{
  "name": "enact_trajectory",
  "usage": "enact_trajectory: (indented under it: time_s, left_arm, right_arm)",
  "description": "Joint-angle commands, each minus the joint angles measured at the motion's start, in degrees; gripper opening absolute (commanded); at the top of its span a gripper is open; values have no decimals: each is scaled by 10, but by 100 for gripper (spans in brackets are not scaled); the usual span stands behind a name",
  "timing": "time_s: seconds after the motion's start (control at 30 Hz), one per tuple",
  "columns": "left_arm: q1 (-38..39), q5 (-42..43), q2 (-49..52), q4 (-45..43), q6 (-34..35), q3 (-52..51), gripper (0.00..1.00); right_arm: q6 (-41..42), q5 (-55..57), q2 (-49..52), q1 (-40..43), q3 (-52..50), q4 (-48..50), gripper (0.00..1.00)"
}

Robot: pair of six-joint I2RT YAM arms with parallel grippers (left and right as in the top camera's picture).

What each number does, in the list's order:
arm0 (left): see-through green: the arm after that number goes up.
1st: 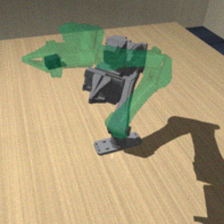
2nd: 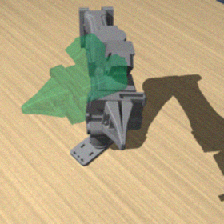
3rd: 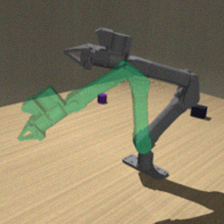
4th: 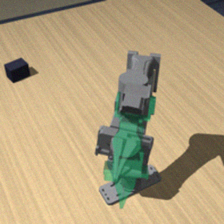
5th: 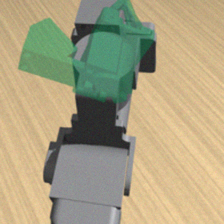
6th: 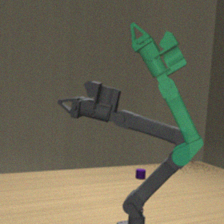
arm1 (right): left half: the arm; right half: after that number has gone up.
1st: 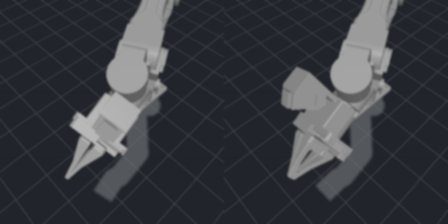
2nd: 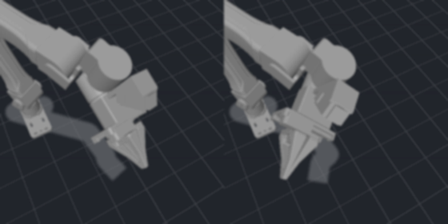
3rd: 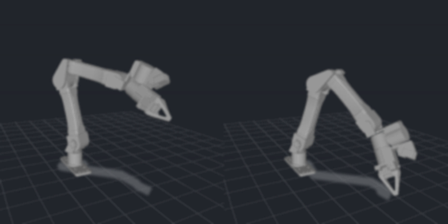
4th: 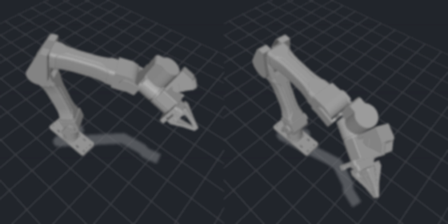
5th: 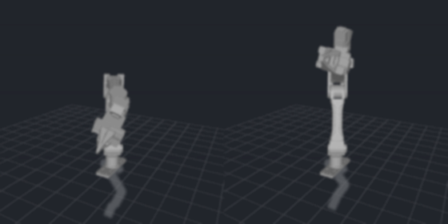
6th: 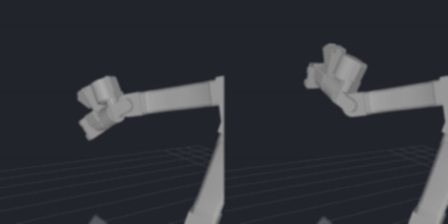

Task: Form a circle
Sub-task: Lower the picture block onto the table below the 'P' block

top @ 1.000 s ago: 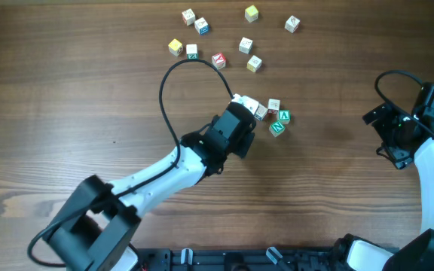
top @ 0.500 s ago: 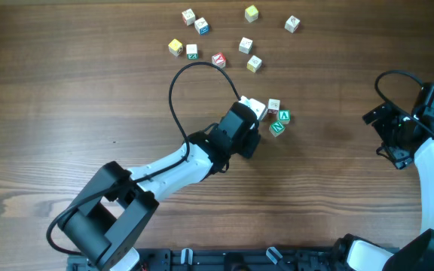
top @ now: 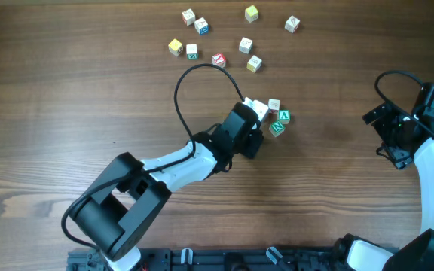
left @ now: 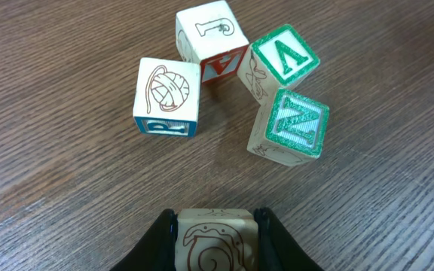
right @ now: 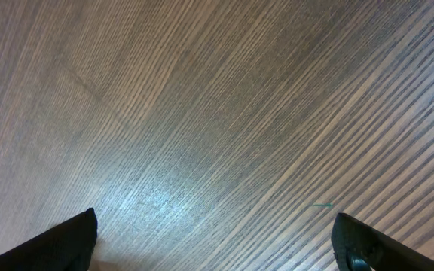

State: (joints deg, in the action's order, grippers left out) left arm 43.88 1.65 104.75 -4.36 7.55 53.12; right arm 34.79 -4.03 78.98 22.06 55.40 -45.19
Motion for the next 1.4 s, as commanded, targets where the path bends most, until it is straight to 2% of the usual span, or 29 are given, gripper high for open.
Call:
enact_trajectory:
  time_s: [0.0, 0.23, 0.9, 1.13, 1.27, 1.3, 1.37]
  left_arm:
    - [0, 9, 21, -16, -14, 0, 14]
    - [0, 9, 30, -42, -31, 0, 18]
    - [0, 9, 30, -54, -41, 1, 48]
    - [0, 9, -5, -44, -41, 1, 50]
    - [0, 2, -48, 21, -41, 1, 52]
    - [0, 2, -55, 34, -39, 1, 50]
    - [0, 0, -70, 66, -5, 1, 39]
  right_arm:
    - [-1, 5, 3, 0, 12, 1, 100]
    - [-1, 5, 3, 0, 12, 1, 100]
    - [-1, 5, 3, 0, 12, 1, 100]
    - [-2, 5, 3, 0, 12, 1, 100]
    - [-2, 5, 3, 0, 12, 1, 100]
    - [-1, 5, 3, 0, 12, 1, 100]
    - [-1, 5, 3, 0, 12, 1, 100]
